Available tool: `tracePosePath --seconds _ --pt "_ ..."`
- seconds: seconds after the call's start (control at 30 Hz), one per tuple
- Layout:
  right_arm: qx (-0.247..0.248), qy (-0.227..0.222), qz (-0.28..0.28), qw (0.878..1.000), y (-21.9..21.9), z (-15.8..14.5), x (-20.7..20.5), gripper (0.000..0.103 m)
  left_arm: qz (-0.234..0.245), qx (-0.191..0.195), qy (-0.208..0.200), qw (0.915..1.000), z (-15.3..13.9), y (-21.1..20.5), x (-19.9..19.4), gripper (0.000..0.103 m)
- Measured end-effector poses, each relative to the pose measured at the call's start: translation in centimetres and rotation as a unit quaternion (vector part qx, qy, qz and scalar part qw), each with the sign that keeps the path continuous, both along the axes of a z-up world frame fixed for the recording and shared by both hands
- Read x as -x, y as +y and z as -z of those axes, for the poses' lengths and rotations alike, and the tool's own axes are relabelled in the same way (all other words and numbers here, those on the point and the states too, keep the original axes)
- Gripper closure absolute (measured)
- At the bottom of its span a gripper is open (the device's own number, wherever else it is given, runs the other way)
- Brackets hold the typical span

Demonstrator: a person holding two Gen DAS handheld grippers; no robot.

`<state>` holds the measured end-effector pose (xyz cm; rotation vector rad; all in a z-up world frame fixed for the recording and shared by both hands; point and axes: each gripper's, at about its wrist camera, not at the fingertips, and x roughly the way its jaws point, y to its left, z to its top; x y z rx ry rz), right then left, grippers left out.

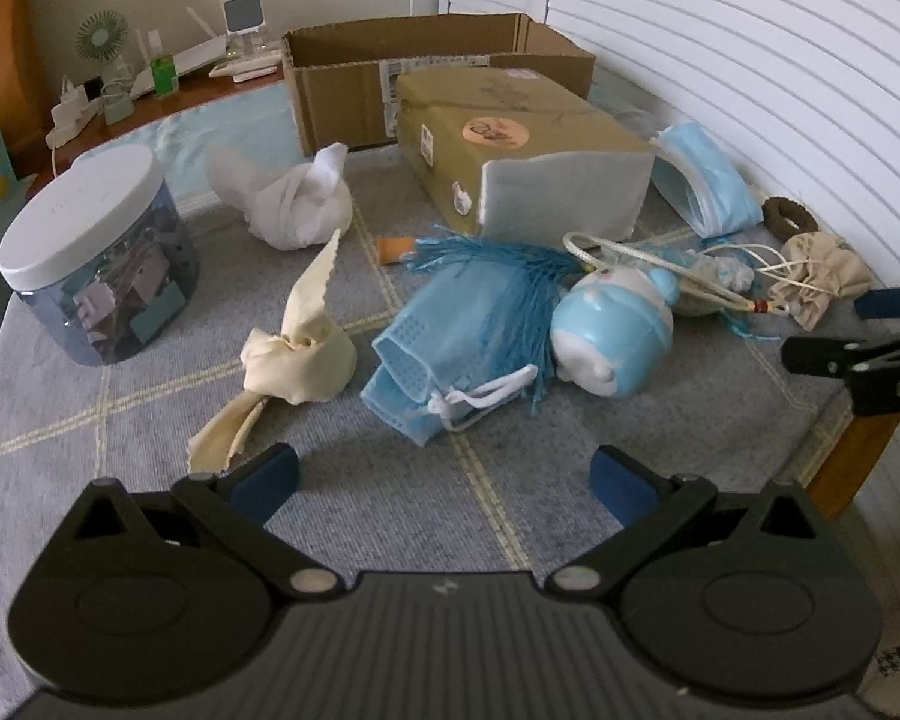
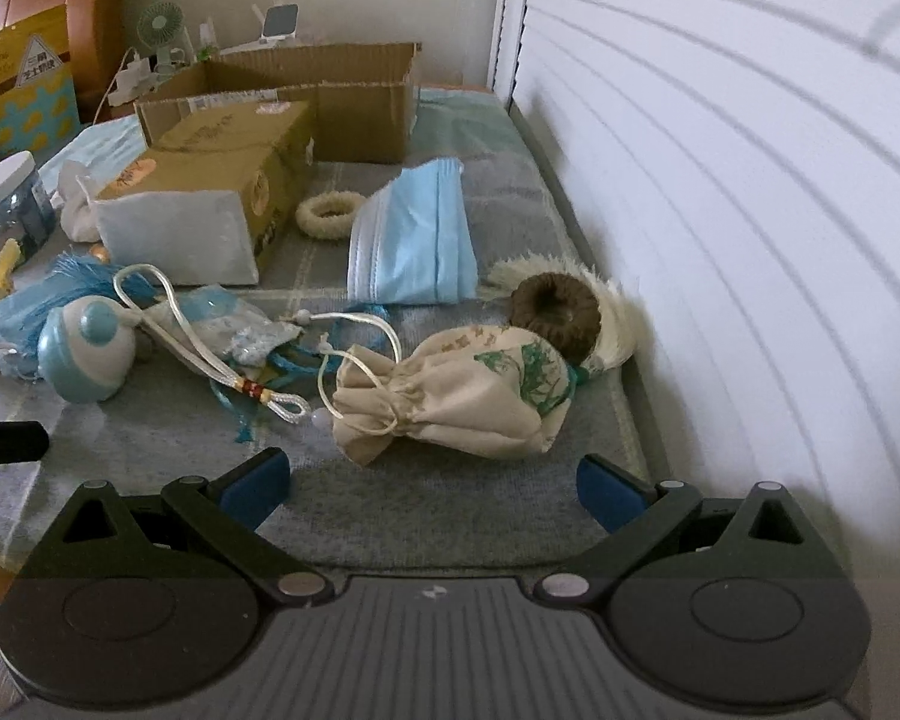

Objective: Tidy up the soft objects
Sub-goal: 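Close the left tool on the cream cloth knot while the right tool grasps the drawstring bag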

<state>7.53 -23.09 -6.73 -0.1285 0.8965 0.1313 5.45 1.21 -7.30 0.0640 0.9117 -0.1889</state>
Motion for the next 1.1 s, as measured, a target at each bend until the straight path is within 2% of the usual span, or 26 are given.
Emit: tracePosePath --seconds 0.17,0.33,0.53,0.7,0.83,0.93,1.0,1.1 --pt "-0.012 -0.010 0.000 1.000 -0.1 0.3 -0.1 0.000 0.008 0.005 -0.029 0.9995 0.4 0.3 0.9 0.000" --pt "-0.014 -0.023 -0.004 1.000 -0.2 0.5 0.3 0.000 0.023 0.008 -0.040 0.9989 0.5 0.7 1.3 0.000" --pt "-0.015 -0.030 -0.001 0.999 -0.2 0.6 0.5 0.000 0.041 0.003 -0.033 0.9986 0.3 1.0 1.0 0.000" --pt "-0.016 -0.035 0.001 0.999 -0.2 0.7 0.6 0.000 0.051 -0.011 -0.049 0.9975 -0.6 1.4 1.4 0.001" --pt "-0.016 -0.035 0.003 0.999 -0.2 0.7 0.6 0.000 0.078 -0.011 -0.074 0.9941 -1.6 1.1 1.6 0.001" --pt "-0.016 -0.035 0.003 0.999 -0.1 0.7 0.6 0.000 0.097 -0.024 -0.086 0.9912 -1.9 0.5 1.4 0.004" --pt "-0.016 -0.035 0.003 0.999 -0.1 0.7 0.6 0.000 0.106 -0.035 -0.096 0.9891 -2.0 0.1 1.1 0.012" --pt "-0.016 -0.035 0.003 0.999 -0.1 0.7 0.6 0.000 0.117 -0.046 -0.097 0.9873 -1.9 -0.3 0.5 0.016"
